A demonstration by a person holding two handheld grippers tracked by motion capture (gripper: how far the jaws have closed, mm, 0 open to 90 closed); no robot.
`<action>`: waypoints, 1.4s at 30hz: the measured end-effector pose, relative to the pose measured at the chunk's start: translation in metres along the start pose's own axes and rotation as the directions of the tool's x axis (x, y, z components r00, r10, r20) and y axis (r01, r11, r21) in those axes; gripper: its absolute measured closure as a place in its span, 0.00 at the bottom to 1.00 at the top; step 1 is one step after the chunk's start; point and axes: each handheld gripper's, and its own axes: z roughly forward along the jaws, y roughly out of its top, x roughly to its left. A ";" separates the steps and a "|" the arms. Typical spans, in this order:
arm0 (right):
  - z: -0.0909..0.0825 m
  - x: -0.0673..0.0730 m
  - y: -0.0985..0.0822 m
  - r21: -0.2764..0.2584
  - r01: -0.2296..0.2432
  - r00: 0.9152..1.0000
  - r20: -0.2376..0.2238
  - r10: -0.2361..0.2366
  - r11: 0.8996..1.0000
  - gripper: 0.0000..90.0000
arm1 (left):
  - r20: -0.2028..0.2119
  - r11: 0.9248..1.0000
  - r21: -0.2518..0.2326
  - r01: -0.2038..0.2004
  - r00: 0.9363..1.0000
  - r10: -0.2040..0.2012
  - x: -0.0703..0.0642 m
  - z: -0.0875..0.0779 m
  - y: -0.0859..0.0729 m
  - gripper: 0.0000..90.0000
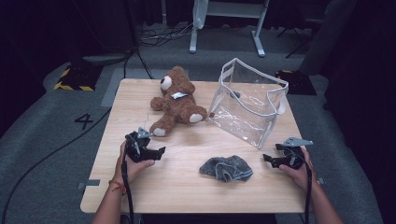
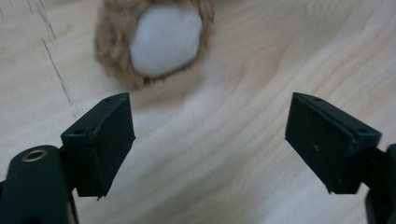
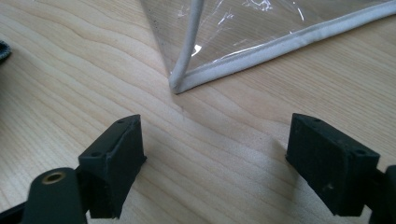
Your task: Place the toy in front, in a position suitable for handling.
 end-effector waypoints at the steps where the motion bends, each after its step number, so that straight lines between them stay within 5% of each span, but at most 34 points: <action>1: 0.000 0.000 0.000 0.000 0.000 1.000 -0.001 0.000 1.000 0.21 | -0.002 1.000 -0.003 -0.001 1.000 0.001 0.001 0.001 0.005 0.18; 5: 0.000 0.000 0.000 0.000 0.002 1.000 -0.003 -0.002 1.000 0.21 | -0.030 0.999 -0.024 -0.037 0.999 0.036 0.005 0.006 0.030 0.18; 8: 0.000 0.000 0.000 0.000 0.002 1.000 -0.003 -0.002 1.000 0.21 | -0.010 0.998 -0.056 0.008 1.000 -0.009 0.009 0.008 0.045 0.18; 12: 0.000 0.000 0.000 0.000 0.002 1.000 -0.002 -0.002 1.000 0.21 | -0.013 0.995 -0.095 0.011 1.000 -0.012 0.010 0.013 0.059 0.18; 16: 0.000 0.000 0.000 0.000 0.002 1.000 -0.002 -0.002 1.000 0.21 | -0.019 0.998 -0.058 -0.024 1.000 0.022 0.006 0.029 0.071 0.18; 19: 0.000 0.000 0.000 0.000 0.002 1.000 -0.002 -0.002 1.000 0.21 | -0.030 0.999 -0.037 -0.007 1.000 0.006 0.006 0.041 0.075 0.19; 23: 0.000 0.000 0.000 -0.001 0.001 1.000 -0.002 -0.001 1.000 0.21 | -0.105 1.000 -0.006 0.008 0.994 -0.009 0.009 0.054 0.074 0.42; 27: 0.000 0.000 -0.001 -0.001 0.004 1.000 -0.007 -0.004 1.000 0.21 | -0.066 0.999 -0.014 0.034 0.997 -0.035 0.016 0.054 0.069 0.62; 30: -0.001 -0.001 0.000 0.001 0.007 1.000 -0.009 -0.007 1.000 0.21 | -0.068 1.000 -0.003 0.003 0.998 -0.003 0.015 0.055 0.066 0.72; 42: -0.002 -0.001 -0.002 0.000 0.012 1.000 -0.014 -0.012 1.000 0.21 | 0.011 0.999 0.017 -0.031 0.999 0.031 0.005 0.023 0.036 0.80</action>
